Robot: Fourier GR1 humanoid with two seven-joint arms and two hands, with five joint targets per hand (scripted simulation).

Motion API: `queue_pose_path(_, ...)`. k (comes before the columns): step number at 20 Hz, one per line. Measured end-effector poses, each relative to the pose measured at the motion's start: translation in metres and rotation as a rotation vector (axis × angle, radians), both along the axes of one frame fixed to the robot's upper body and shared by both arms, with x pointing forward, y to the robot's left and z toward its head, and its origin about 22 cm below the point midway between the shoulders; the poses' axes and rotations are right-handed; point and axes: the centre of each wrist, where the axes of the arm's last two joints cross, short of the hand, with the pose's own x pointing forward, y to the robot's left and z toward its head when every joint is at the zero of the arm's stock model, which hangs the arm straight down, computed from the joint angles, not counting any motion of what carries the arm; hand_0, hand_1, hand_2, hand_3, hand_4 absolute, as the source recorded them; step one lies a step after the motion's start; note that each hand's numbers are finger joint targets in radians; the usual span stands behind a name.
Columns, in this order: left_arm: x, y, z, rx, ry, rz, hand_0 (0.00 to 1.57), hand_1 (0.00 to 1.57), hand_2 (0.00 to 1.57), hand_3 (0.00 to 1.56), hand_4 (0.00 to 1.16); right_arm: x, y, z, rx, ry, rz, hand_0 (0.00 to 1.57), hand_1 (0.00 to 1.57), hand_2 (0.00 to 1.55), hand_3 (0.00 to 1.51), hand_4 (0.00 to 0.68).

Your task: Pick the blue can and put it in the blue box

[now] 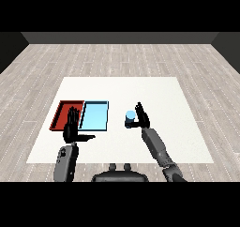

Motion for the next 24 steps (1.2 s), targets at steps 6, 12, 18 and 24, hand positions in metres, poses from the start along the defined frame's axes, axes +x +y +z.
queue_pose_path(6, -0.001, 0.003, 0.004, 0.002, 0.008, 0.007, 0.00, 0.00, 0.00, 0.00, 0.00, 0.000, 0.002, -0.006, 0.018, 0.001, 0.015, 0.00, 0.00, 0.00, 0.00, 0.000)
queue_pose_path(12, -0.003, 0.010, 0.001, 0.005, 0.007, 0.013, 0.00, 0.00, 0.00, 0.00, 0.00, 0.008, 0.016, -0.008, 0.005, 0.012, 0.033, 0.00, 0.00, 0.00, 0.00, 0.000)
queue_pose_path(18, -0.006, 0.008, -0.001, 0.005, 0.001, 0.014, 0.00, 0.00, 0.00, 0.00, 0.00, 0.013, 0.021, -0.013, 0.003, 0.018, 0.045, 0.00, 0.00, 0.00, 0.00, 0.000)
queue_pose_path(24, -0.005, 0.005, 0.002, -0.001, 0.001, 0.011, 0.00, 0.00, 0.00, 0.00, 0.00, 0.013, 0.027, -0.012, 0.003, 0.022, 0.036, 0.00, 0.00, 0.38, 0.00, 0.000)
